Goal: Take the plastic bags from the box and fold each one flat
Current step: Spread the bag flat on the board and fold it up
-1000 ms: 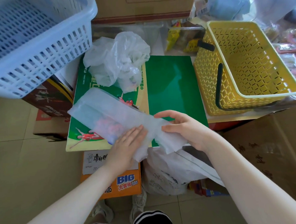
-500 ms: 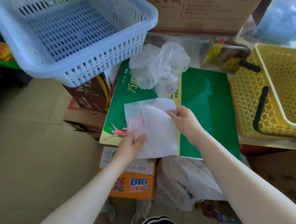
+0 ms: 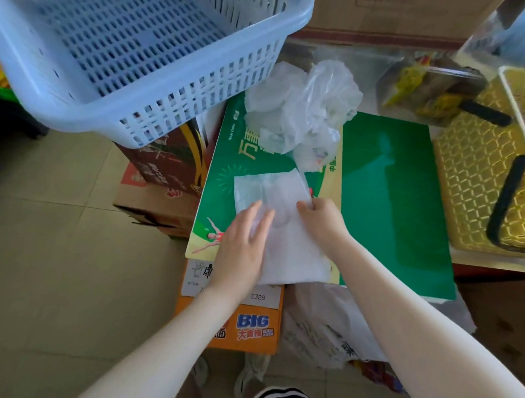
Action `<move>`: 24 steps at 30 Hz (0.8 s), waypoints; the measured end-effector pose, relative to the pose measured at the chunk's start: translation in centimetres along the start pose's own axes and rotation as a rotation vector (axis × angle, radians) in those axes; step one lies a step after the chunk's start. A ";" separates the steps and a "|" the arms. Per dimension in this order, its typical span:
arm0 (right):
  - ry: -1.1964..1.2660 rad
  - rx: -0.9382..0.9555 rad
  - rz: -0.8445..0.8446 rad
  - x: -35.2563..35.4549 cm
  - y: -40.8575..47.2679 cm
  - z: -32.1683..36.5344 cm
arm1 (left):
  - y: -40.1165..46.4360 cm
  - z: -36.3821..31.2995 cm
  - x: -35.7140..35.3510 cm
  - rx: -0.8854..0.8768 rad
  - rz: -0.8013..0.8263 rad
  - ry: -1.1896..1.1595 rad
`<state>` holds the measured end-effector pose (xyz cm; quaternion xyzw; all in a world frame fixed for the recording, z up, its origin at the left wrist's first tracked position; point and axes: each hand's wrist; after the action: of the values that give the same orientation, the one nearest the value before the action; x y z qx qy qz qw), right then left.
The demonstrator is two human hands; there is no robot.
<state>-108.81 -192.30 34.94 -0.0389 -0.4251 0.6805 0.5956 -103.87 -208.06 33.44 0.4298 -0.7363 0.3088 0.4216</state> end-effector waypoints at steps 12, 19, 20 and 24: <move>-0.421 0.035 -0.200 -0.4 1.4 2.0 | -0.4 1.8 -1.7 -0.004 0.324 0.331; -0.693 0.070 -0.307 -1.1 2.8 1.5 | -0.6 1.9 -1.5 0.013 0.281 0.325; -0.677 0.056 -0.312 -1.0 2.5 1.6 | -0.5 1.9 -1.5 0.011 0.284 0.327; -0.437 0.116 -0.375 0.2 -0.8 1.2 | -0.5 1.9 -1.4 0.013 0.312 0.344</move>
<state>-108.95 -192.86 36.29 0.2220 -0.5033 0.5741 0.6065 -103.73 -209.30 31.35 0.2544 -0.7093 0.4438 0.4850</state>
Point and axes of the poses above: each hand's wrist, its own y-axis towards the middle knuckle, its own x-axis out of the back of the hand, z = x × y, and after that the axes turned 14 degrees about z, right-handed
